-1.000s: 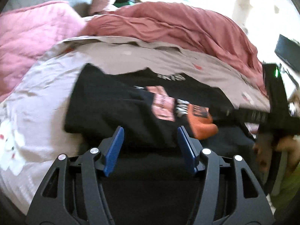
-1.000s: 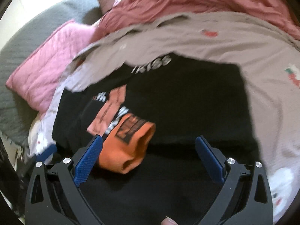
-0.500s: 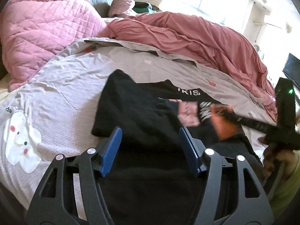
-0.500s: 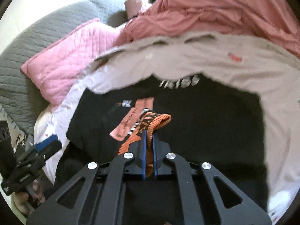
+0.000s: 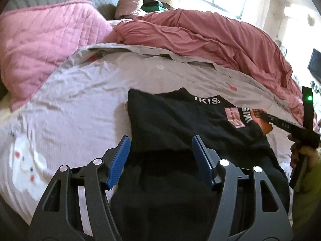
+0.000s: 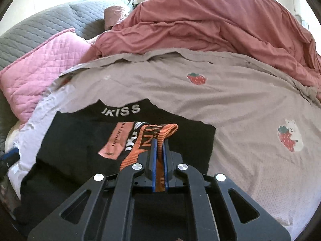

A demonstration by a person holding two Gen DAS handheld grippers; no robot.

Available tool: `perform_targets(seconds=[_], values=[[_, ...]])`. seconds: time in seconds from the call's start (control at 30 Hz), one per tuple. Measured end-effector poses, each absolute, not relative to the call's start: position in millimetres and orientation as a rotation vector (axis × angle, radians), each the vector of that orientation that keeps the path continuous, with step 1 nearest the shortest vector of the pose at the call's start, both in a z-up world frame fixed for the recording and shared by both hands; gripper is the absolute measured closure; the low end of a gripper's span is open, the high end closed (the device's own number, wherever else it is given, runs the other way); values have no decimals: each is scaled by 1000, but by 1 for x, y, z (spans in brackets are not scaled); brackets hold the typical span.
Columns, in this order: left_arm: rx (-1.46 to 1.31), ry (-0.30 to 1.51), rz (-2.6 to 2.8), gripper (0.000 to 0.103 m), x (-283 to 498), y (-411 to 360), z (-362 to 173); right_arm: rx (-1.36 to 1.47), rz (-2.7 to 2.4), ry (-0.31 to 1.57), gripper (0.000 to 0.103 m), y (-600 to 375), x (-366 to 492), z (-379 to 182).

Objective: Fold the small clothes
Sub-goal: 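Grasp the opposite side at the cuff with the right tool and fold it inward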

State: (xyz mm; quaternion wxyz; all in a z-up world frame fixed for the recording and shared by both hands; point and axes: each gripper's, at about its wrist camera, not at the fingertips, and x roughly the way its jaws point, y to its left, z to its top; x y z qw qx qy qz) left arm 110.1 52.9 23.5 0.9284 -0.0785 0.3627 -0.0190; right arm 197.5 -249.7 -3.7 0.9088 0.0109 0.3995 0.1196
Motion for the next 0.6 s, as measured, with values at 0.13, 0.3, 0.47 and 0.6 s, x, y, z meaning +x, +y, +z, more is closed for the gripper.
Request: perform_targets(seconds=[0.13,0.3,0.47,0.6], values=[[-125,777,-38,47,141,39,25,-33,220,824,98,-245,197,-13],[-95,877,-59,47,179,24,-3,-109,112,854,89,-249,201,-27],[-116,966,-35,45,187,32,-40,-60,145,829,67,-259,188,-18],[-122,951,-38,44,181,34,-41,-11,233,816,62,-247,179,-7]])
